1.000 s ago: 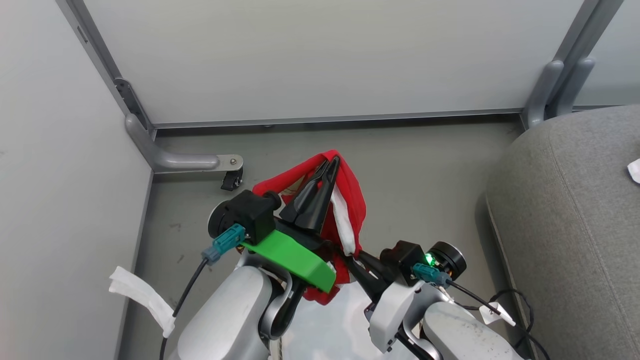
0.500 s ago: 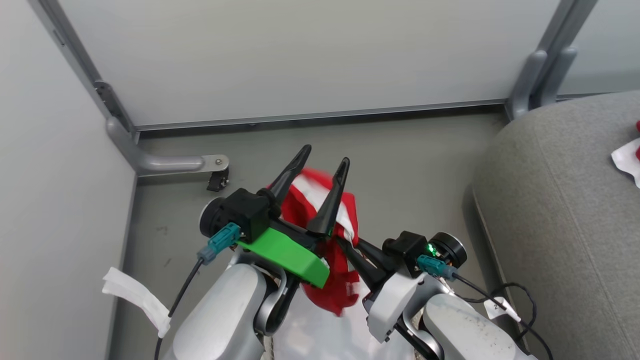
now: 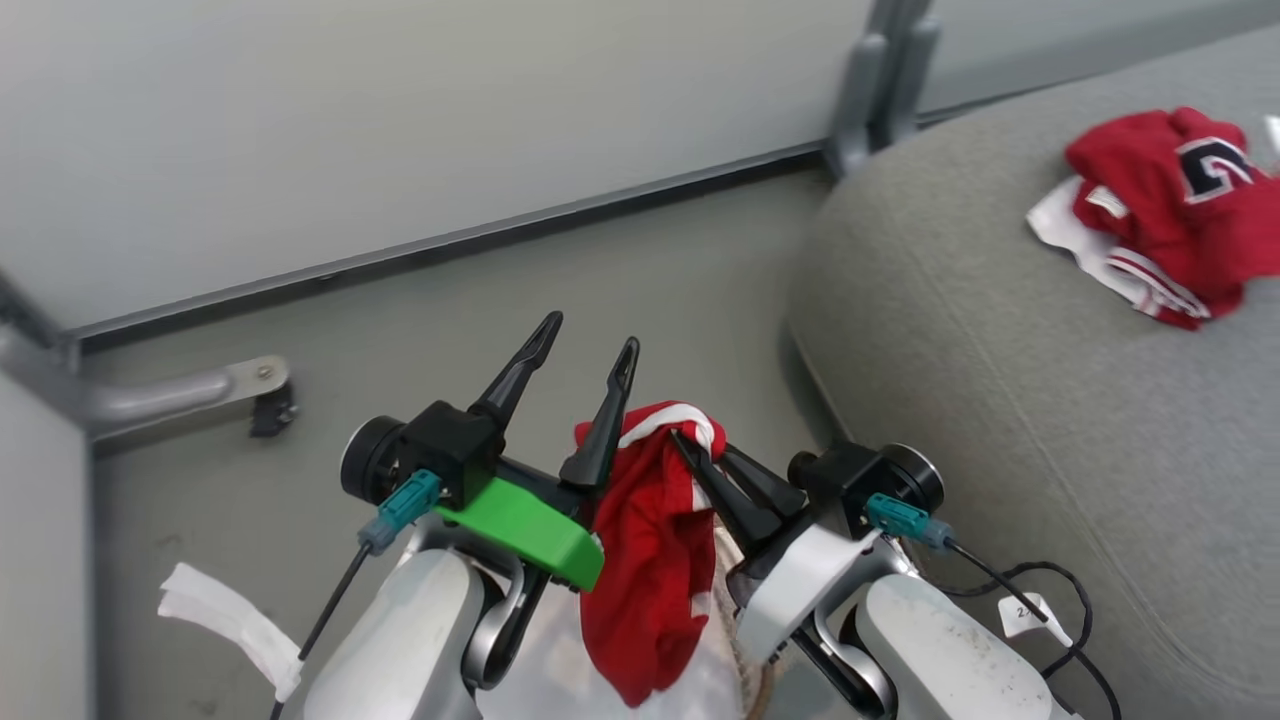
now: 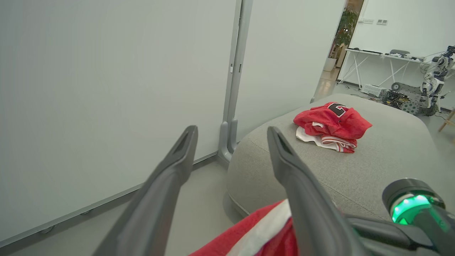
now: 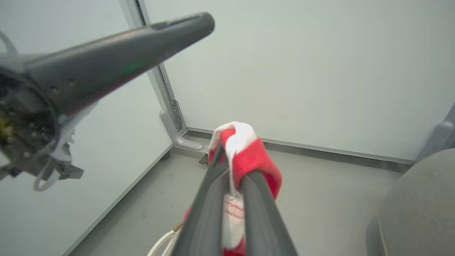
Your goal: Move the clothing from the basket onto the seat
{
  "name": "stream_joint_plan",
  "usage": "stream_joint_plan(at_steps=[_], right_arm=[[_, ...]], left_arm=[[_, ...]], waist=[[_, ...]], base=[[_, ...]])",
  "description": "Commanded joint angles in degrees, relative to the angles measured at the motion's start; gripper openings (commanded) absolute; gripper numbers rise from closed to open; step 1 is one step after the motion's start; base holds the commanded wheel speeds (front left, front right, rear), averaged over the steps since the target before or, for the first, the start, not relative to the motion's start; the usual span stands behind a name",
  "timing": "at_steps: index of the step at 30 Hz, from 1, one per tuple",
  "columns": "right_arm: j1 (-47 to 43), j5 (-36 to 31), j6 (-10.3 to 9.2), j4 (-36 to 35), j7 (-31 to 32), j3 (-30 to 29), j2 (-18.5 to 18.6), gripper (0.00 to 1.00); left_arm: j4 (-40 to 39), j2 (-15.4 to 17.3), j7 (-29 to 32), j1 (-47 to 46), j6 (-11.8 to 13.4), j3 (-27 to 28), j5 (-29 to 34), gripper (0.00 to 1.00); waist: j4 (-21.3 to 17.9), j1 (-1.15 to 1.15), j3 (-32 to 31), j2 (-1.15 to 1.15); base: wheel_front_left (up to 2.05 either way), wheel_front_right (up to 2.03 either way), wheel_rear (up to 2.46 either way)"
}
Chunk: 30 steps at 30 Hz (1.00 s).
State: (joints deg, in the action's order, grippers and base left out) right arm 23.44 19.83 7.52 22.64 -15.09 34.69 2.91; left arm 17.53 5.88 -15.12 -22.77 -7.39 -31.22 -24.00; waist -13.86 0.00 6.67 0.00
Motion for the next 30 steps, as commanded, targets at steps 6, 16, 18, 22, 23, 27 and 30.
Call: stream_joint_plan(at_steps=[6, 16, 18, 22, 23, 27, 30], right_arm=[[-2.2, 0.6, -0.06, -3.1, -0.1, -2.2, 0.0, 0.00], [-5.8, -2.7, -0.06, -8.3, -0.1, -12.2, 0.0, 0.00], [-5.1, -4.1, -0.06, -9.3, -0.1, -13.4, 0.0, 0.00], [-0.8, -7.4, -0.06, -11.7, -0.1, -16.4, 1.0, 0.00], [0.3, -7.9, -0.07, -12.1, -0.1, -17.0, 1.8, 0.00], [7.7, -9.7, -0.06, -14.9, -0.1, -19.9, 7.4, 0.00], [16.8, -10.7, -0.07, -15.5, -0.1, -22.9, 15.3, 0.00]], left_arm=[[0.6, 1.6, 0.0, 1.2, -0.2, 0.7, 1.0, 1.00], [3.1, 2.0, 0.0, -3.4, -0.2, -7.8, -2.6, 1.00], [3.0, 2.5, 0.0, -4.0, -0.2, -8.5, -3.0, 1.00], [1.9, 3.9, 0.0, -3.7, -0.2, -8.5, -3.4, 1.00], [1.7, 4.2, 0.0, -3.5, -0.2, -8.5, -3.4, 1.00], [0.3, 5.5, 0.0, -3.0, -0.2, -8.2, -2.7, 1.00], [-0.6, 6.9, 0.0, -2.5, -0.2, -7.2, -2.1, 1.00]], waist=[[-16.2, 0.00, 3.6, 0.00], [-18.4, 0.00, 6.5, 0.00], [-18.4, 0.00, 6.9, 0.00], [-18.5, 0.00, 7.8, 0.00], [-18.5, 0.00, 8.0, 0.00], [-18.6, 0.00, 9.5, 0.00], [-18.7, 0.00, 11.8, 0.00]], base=[[0.00, 0.00, 0.00], [0.01, 0.01, 0.01], [0.19, 0.19, 0.19], [0.15, 0.15, 0.15], [0.06, 0.06, 0.06], [0.00, 0.00, 0.00], [0.00, 0.00, 0.00]])
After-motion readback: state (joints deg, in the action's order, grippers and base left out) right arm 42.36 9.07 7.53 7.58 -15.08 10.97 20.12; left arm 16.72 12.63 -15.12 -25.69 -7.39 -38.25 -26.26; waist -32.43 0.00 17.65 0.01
